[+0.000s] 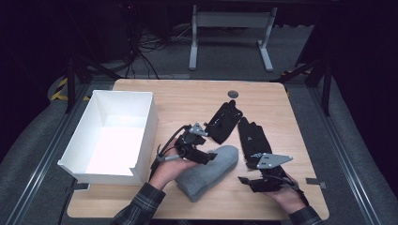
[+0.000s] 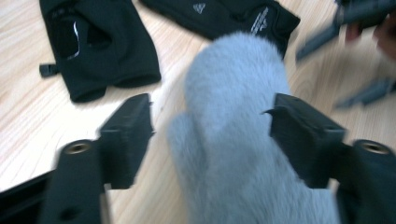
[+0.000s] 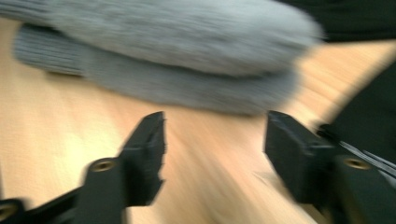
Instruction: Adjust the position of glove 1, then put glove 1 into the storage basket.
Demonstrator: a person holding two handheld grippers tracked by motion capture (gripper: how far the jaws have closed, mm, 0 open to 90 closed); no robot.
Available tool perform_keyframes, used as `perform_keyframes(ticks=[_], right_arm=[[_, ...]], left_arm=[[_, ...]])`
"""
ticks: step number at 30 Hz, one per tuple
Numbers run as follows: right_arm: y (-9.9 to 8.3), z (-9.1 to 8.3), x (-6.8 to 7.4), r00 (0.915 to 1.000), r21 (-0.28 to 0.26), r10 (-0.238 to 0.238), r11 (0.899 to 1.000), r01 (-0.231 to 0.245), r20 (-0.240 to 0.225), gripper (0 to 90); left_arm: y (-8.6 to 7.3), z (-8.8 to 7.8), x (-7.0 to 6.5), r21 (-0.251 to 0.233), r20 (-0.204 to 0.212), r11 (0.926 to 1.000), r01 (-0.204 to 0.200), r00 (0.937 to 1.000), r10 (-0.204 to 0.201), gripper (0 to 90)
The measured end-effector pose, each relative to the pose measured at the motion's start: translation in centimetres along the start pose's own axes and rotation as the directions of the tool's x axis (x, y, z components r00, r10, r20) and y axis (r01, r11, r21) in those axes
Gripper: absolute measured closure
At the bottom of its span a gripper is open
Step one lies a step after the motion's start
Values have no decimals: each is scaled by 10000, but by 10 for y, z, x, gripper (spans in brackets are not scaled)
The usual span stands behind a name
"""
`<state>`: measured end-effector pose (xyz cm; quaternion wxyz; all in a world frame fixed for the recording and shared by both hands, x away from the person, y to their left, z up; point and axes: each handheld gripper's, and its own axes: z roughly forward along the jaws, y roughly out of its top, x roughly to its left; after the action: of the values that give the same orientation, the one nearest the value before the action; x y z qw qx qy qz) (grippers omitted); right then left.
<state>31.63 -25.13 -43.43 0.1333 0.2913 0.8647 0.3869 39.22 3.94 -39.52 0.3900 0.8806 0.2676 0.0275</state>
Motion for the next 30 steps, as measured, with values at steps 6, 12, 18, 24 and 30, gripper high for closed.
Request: perform_keyframes(ticks=[6,12,18,24,30], right_arm=[[-24,-25,-23,9906,-126,695,9976,-685,1176,226],[-46,-43,-43,9720,-78,1371,9904,-1381,1907,208],[-63,-49,-62,9542,-17,2012,9786,-2059,2215,174],[-65,-46,-68,9485,61,2150,9749,-2225,2326,167],[-66,-42,-74,9419,28,2279,9718,-2359,2466,151]], left_arm=[[-13,6,-3,215,143,9996,163,9998,-166,180],[-18,22,-10,786,165,9969,12,9999,-25,172],[-21,37,-18,1646,-112,9846,-590,9980,616,153],[-25,46,-16,2006,127,9783,-511,9987,496,146],[-26,52,-14,2374,446,9706,-392,9986,294,153]])
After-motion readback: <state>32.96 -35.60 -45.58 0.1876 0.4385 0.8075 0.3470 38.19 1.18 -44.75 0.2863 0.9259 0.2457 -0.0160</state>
